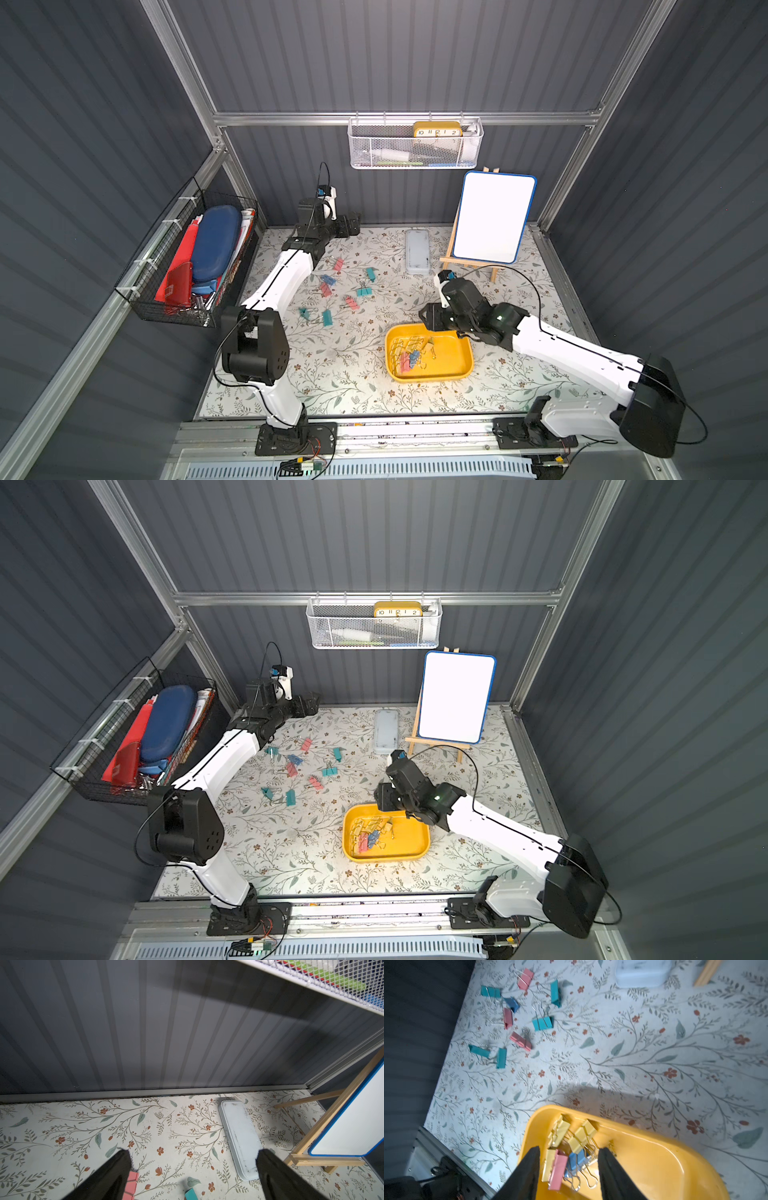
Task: Put the binder clips in the storage box
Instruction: Place the binder clip in the storage box, then pick up the binder clip at the center of the board.
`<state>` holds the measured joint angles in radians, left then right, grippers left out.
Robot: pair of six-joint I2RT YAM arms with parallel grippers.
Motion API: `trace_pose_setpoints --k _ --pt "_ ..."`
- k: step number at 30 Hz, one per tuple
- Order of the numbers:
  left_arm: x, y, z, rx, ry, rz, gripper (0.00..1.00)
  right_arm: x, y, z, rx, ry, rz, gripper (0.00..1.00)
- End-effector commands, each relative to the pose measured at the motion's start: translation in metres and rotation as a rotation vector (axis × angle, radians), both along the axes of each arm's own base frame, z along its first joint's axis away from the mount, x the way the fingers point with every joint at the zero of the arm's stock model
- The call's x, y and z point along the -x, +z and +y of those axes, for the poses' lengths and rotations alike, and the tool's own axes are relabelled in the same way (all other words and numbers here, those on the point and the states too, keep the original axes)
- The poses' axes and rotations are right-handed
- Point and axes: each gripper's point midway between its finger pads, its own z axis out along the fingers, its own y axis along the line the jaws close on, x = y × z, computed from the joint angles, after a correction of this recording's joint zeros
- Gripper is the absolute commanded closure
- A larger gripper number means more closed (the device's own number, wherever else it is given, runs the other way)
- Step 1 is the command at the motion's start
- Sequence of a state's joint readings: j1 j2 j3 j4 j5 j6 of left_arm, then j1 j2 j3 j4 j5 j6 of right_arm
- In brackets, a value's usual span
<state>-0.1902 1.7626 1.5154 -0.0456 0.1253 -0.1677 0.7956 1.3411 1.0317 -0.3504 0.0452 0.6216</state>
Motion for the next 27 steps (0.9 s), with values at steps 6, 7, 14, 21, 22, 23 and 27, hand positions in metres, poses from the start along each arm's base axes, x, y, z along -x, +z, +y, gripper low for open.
trace_pose_setpoints --k 6,7,14,21,22,23,27 --pt "0.002 0.019 0.016 0.029 0.109 -0.029 0.01 -0.069 0.005 0.072 -0.066 -0.029 0.006 0.51" --pt "0.002 0.02 0.019 0.028 0.121 -0.032 0.01 -0.078 0.0 0.081 -0.057 -0.023 -0.001 0.51" --pt "0.0 0.023 0.032 0.014 0.179 -0.035 0.01 -0.137 -0.04 0.128 0.038 -0.003 -0.039 0.52" --pt "-0.001 0.021 0.035 0.018 0.175 -0.025 0.01 -0.177 -0.076 0.157 0.1 -0.01 -0.059 0.52" --pt "-0.001 0.02 0.033 0.02 0.168 -0.023 0.01 -0.184 -0.08 0.158 0.127 -0.011 -0.078 0.52" --pt "-0.001 0.019 0.032 0.02 0.163 -0.021 0.01 -0.19 -0.083 0.159 0.146 -0.012 -0.094 0.52" --pt "-0.001 0.019 0.031 0.024 0.155 -0.02 0.01 -0.208 -0.099 0.162 0.241 0.003 -0.135 0.52"
